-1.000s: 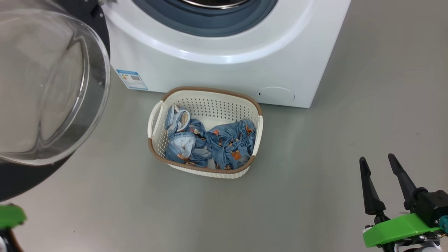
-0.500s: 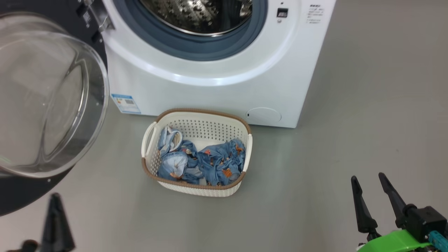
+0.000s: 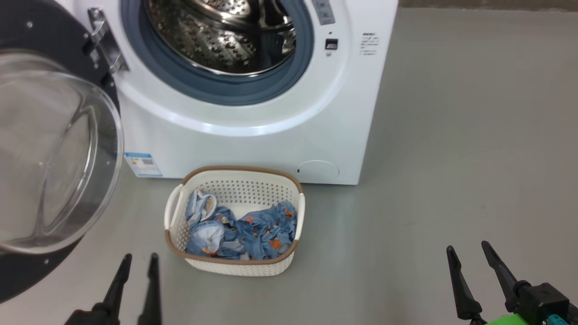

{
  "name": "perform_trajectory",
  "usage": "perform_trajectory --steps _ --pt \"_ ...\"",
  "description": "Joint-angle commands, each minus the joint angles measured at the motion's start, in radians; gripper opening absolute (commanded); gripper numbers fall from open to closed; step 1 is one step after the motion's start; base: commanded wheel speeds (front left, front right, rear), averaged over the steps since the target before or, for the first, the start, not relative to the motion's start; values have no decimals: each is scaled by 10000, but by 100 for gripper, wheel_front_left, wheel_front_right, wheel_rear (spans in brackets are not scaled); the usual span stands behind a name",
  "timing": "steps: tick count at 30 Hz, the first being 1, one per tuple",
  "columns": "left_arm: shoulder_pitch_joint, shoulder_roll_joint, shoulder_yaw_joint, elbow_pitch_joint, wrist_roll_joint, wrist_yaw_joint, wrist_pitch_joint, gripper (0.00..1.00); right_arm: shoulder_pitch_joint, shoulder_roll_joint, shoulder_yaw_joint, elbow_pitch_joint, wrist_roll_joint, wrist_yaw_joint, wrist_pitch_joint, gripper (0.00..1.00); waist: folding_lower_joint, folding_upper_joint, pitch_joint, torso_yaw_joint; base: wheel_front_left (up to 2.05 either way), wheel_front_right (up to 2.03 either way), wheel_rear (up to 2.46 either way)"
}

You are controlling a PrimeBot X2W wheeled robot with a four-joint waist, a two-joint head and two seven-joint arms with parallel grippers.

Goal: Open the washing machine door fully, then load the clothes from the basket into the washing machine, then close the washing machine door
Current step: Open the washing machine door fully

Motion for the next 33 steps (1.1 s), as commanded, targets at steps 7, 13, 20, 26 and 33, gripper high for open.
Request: perform_trajectory --steps 7,13,20,26,33 --pt "-53 167 91 -89 63 11 187 100 195 -77 351 -547 -93 88 146 100 0 0 -544 -671 0 0 0" --pt "-35 190 24 -6 109 149 374 100 320 -76 386 -692 -87 88 223 100 0 0 -657 -928 0 0 0" --pt "-77 180 36 63 90 325 442 100 380 -76 354 -794 -96 88 281 100 0 0 -689 -1017 0 0 0" --pt "-134 207 18 118 55 380 417 100 410 -76 338 -845 -74 88 304 100 0 0 -696 -998 0 0 0" --pt "-186 288 -12 217 43 408 378 100 431 -76 339 -813 -55 88 293 100 0 0 -723 -969 0 0 0"
